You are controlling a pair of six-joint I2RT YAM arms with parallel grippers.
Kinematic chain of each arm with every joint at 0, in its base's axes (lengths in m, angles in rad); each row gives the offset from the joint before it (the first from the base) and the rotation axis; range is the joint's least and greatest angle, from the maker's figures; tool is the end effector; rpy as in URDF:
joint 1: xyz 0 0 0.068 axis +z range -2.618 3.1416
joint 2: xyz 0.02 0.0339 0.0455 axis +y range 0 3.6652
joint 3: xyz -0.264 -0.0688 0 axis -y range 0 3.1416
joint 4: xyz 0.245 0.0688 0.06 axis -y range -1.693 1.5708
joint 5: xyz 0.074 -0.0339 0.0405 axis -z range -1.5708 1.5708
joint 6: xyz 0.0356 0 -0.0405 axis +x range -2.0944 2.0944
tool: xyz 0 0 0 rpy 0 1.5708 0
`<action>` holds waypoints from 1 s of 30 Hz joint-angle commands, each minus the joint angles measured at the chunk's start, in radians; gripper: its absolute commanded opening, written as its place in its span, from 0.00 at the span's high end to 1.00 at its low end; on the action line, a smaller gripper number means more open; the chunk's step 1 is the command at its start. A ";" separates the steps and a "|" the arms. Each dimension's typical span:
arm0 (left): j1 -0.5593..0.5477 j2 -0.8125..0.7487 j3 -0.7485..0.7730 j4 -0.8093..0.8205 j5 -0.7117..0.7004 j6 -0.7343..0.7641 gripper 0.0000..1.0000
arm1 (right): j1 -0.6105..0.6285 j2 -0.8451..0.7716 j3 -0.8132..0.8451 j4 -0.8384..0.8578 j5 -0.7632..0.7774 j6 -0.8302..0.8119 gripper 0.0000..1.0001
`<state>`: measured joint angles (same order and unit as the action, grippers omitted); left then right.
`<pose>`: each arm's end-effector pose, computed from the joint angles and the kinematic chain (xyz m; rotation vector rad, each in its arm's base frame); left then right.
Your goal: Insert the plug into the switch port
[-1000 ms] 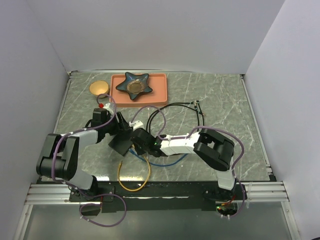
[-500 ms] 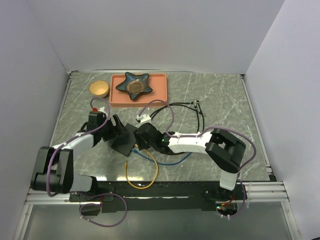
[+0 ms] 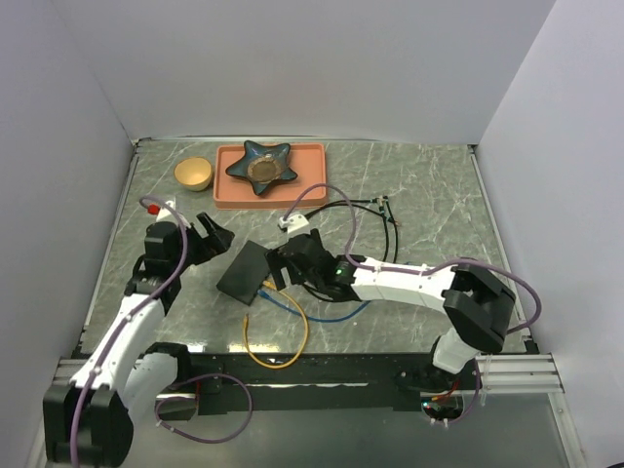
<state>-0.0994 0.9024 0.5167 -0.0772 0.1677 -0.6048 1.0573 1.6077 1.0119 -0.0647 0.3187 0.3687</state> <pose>0.2020 -0.0261 0.2354 -0.4152 2.0401 -0.6075 0.1823 0.3005 0.2234 -0.5853 2.1499 0.4411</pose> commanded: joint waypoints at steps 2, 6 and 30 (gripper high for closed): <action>0.001 -0.141 0.000 -0.033 -0.066 -0.032 0.06 | -0.046 -0.081 -0.042 -0.037 0.065 -0.014 0.01; 0.003 -0.255 -0.018 -0.035 -0.112 -0.059 0.04 | -0.069 -0.135 -0.090 -0.026 0.066 -0.013 0.01; 0.001 -0.241 0.005 -0.055 -0.066 -0.056 0.02 | -0.059 0.107 0.010 -0.055 -0.006 -0.019 0.08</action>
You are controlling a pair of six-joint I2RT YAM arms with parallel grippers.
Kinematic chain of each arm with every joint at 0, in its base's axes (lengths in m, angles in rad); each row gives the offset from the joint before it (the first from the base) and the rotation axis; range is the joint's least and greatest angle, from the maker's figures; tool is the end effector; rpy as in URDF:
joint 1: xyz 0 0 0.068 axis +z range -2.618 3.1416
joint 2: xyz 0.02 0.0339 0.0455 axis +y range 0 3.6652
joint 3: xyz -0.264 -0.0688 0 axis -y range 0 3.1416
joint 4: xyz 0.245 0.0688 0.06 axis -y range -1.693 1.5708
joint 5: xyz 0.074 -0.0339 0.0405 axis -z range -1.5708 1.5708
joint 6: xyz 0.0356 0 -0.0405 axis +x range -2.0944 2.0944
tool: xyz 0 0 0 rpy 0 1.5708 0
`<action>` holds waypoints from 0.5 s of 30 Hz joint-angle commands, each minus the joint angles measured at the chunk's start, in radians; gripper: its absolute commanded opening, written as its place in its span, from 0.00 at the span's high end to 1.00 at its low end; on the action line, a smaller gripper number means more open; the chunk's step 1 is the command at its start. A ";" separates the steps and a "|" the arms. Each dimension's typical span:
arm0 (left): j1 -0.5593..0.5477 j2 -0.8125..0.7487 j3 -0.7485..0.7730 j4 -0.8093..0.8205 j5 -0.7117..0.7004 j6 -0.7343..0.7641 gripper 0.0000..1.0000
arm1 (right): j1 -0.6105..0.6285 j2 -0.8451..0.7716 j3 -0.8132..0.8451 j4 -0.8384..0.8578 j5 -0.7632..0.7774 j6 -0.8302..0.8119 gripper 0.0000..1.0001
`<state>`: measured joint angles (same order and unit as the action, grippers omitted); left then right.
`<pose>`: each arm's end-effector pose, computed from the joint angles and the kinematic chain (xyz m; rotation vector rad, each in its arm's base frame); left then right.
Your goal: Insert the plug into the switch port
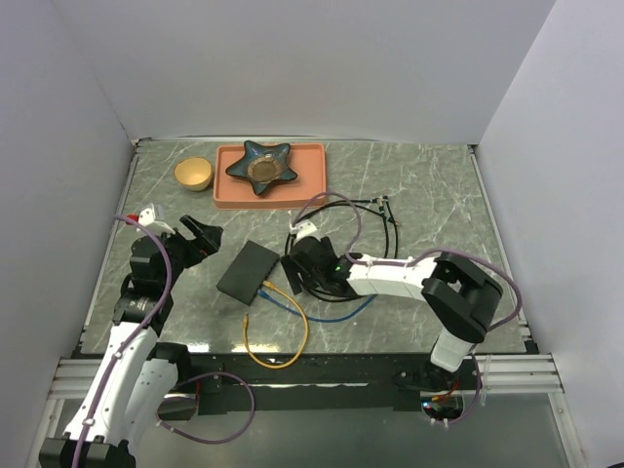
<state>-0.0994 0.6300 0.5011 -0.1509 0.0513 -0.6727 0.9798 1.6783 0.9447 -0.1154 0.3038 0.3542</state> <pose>0.1617 -0.0180 0.2668 -0.4995 1.8238 -0.5811 0.1993 0.2779 0.1755 -0.6021 2.3088 0.2697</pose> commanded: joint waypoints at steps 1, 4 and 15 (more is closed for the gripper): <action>0.003 0.037 0.024 0.020 0.054 0.013 0.02 | 0.022 0.050 0.088 -0.009 0.011 -0.004 0.08; 0.003 0.056 0.010 0.037 0.074 0.012 0.02 | 0.025 0.099 0.117 -0.020 0.017 -0.004 0.12; 0.003 0.080 0.025 0.031 0.082 0.035 0.02 | 0.026 0.147 0.149 -0.044 0.034 0.002 0.94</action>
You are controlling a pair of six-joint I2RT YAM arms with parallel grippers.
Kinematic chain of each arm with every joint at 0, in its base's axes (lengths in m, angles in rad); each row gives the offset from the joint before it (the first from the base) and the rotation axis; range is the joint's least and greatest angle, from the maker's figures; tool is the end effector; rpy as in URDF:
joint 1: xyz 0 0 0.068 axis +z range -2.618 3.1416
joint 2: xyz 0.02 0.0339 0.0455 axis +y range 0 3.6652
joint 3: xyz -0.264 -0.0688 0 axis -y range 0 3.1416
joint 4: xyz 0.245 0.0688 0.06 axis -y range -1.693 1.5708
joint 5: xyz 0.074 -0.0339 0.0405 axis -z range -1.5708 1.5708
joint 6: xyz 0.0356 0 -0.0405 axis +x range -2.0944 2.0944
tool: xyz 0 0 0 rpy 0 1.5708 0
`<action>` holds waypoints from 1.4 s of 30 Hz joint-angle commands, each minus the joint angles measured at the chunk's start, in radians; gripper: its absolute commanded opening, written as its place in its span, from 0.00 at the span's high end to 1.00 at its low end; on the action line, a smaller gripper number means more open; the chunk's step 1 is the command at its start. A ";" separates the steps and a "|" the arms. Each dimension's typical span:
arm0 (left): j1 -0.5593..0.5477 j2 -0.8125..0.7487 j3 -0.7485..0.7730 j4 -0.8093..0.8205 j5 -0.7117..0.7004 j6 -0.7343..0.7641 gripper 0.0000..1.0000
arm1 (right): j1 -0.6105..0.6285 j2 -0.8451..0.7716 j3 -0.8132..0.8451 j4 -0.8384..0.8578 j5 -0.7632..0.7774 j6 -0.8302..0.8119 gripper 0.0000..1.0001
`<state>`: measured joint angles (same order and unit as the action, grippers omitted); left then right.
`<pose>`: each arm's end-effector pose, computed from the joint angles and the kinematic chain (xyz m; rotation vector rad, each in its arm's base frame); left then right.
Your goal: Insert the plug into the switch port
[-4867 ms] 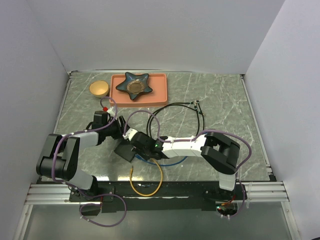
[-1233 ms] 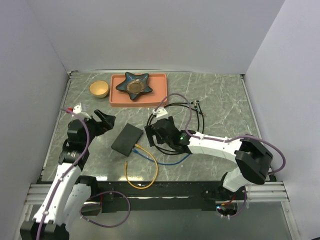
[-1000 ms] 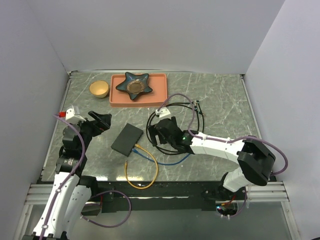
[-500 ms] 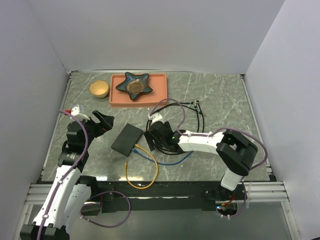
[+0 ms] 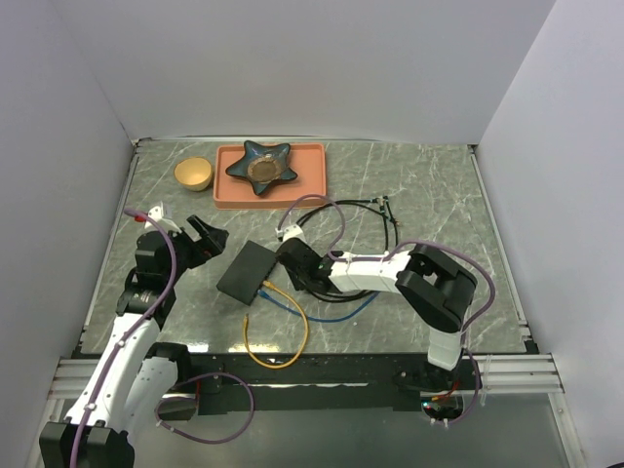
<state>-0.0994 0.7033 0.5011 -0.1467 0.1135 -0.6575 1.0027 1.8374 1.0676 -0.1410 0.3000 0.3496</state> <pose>0.1722 -0.0212 0.2564 -0.4661 1.9104 -0.6122 0.2098 0.3091 0.1554 -0.6621 2.3483 0.2351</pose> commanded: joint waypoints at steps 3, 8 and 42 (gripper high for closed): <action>0.003 0.009 0.011 0.048 0.028 0.013 0.02 | 0.004 -0.069 0.008 -0.011 0.063 -0.006 1.00; 0.003 0.025 0.024 0.035 0.025 0.022 0.02 | -0.012 -0.241 -0.021 -0.014 0.132 -0.031 1.00; 0.003 0.133 -0.001 0.137 0.098 -0.001 0.02 | 0.020 -0.635 -0.336 -0.161 -0.187 -0.209 0.30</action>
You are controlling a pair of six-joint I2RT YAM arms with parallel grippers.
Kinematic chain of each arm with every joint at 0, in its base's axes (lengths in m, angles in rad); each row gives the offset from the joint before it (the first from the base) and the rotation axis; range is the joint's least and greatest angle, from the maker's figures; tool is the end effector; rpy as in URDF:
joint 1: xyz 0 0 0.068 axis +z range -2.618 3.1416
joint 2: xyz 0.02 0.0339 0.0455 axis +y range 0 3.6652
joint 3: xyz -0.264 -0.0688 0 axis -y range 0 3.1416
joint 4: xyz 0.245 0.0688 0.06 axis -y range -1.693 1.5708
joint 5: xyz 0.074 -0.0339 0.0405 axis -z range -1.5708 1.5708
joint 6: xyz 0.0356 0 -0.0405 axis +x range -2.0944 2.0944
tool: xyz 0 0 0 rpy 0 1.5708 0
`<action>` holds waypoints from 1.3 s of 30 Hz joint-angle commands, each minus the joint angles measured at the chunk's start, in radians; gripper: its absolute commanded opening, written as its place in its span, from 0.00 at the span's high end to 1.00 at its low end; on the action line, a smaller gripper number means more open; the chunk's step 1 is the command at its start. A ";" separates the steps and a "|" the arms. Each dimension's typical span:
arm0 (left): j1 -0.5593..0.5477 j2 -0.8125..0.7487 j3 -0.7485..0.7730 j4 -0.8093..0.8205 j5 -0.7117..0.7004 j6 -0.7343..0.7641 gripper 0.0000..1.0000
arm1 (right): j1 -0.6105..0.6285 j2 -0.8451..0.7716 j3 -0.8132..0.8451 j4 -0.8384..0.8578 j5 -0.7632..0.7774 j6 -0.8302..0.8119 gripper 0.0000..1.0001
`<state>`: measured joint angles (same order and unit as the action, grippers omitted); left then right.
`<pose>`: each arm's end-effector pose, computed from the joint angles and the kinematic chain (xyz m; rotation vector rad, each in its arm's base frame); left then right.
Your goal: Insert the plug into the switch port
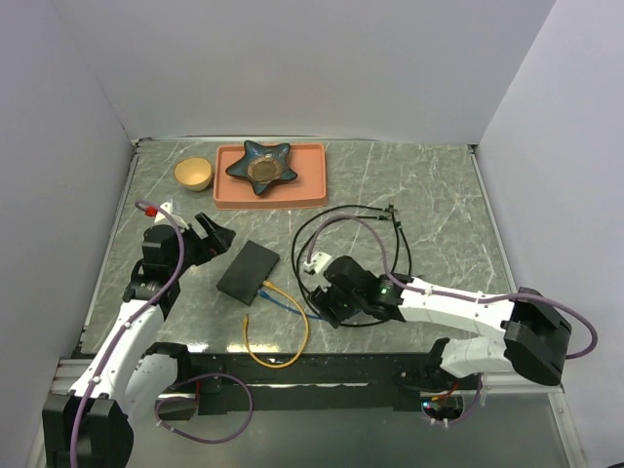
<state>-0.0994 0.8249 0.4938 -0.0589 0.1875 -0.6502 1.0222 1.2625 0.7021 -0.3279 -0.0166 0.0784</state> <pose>0.1912 -0.0257 0.2431 -0.4250 1.9700 -0.6694 0.1291 0.2123 0.2006 -1.1545 2.2457 0.4868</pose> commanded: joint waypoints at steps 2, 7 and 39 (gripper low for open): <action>0.003 0.013 0.008 0.045 0.024 -0.006 0.02 | -0.005 -0.094 0.042 0.046 0.193 0.073 0.11; 0.003 0.010 0.008 0.034 0.024 -0.003 0.02 | -0.097 -0.010 0.167 0.075 0.234 0.115 0.01; 0.003 0.046 0.034 0.019 0.049 0.011 0.01 | -0.726 0.638 0.562 -0.065 0.021 0.497 0.02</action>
<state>-0.0994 0.8734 0.4938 -0.0647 0.2245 -0.6476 0.3153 1.8389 1.1694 -0.3435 0.0162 0.5690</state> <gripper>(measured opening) 0.990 0.976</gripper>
